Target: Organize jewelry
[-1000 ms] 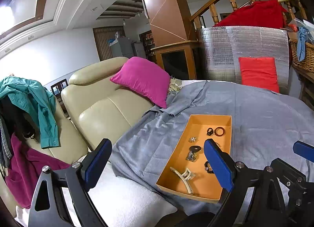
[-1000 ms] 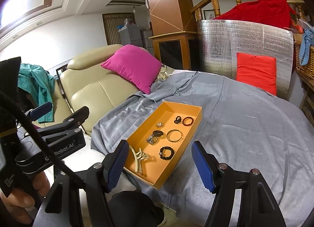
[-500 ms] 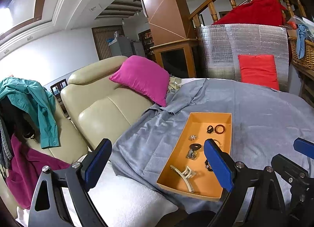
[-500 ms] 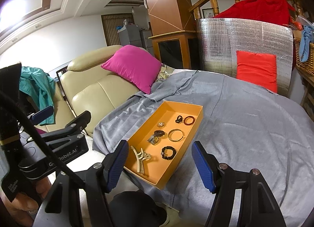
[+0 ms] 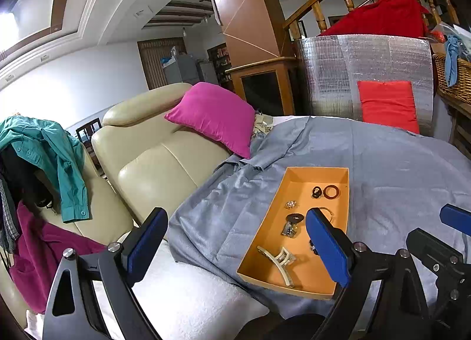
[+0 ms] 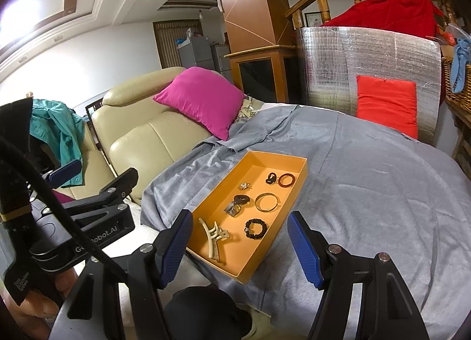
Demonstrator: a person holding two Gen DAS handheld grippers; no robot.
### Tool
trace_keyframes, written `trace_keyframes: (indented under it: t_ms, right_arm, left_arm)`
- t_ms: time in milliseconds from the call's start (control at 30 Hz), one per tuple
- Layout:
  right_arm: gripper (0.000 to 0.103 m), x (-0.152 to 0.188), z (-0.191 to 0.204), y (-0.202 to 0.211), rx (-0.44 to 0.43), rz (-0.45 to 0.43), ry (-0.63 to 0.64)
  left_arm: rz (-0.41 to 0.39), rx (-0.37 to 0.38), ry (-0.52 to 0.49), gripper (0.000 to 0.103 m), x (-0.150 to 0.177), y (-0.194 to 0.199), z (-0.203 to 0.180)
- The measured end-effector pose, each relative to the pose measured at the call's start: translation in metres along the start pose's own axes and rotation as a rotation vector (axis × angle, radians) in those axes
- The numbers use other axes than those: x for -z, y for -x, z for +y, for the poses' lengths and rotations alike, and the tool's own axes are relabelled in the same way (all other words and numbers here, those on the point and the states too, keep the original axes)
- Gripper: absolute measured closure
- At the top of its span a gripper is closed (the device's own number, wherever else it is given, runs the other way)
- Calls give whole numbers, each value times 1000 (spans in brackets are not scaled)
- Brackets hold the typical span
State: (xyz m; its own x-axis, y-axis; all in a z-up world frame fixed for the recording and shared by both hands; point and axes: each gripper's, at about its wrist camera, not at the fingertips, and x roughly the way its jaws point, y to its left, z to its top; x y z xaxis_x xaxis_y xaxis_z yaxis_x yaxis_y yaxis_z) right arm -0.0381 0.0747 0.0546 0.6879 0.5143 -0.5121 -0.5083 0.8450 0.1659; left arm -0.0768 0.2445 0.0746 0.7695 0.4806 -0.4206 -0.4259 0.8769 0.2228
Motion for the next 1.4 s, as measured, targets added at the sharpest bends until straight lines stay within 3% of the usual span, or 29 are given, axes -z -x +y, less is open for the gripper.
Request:
trace_keyframes:
  t_ms: [767,1400]
  right_arm:
    - [33,-4,14,-15,14,17,23]
    - [32,-16,20,-69,-32,74,30]
  left_arm:
    - [13,-6,23,8,5,-16,17]
    - [70,-49,31,8,9,-55,28]
